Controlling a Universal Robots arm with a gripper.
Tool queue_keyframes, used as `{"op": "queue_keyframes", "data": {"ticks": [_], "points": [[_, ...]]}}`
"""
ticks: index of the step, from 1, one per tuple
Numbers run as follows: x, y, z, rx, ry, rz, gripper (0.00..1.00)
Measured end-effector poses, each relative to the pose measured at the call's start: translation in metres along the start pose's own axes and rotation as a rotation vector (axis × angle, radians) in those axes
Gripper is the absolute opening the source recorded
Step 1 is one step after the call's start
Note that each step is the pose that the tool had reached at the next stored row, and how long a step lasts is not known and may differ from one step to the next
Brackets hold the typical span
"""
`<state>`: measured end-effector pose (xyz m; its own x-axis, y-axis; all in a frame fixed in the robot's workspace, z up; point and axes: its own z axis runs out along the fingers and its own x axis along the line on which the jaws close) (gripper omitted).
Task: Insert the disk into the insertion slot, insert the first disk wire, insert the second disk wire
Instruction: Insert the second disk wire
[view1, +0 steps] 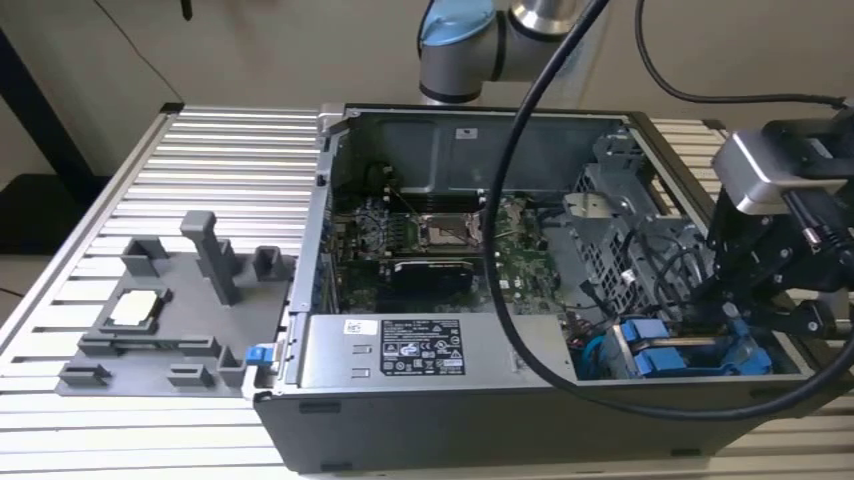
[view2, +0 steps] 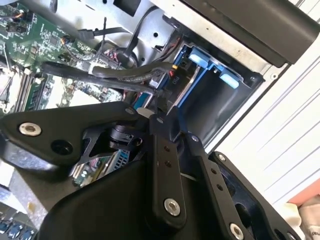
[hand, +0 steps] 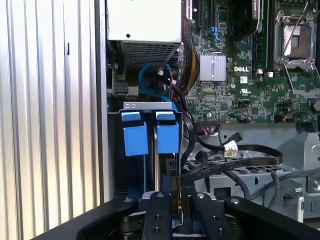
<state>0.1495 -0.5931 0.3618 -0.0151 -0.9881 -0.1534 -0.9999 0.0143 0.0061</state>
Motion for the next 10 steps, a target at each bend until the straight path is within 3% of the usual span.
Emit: {"op": "queue_keyframes", "data": {"ticks": [2,10], "points": [[-0.0009,0.0000,-0.0055,-0.0001,0.0001,0.000,0.23],[-0.0010,0.0000,-0.0064,-0.0001,0.0000,0.000,0.23]]}}
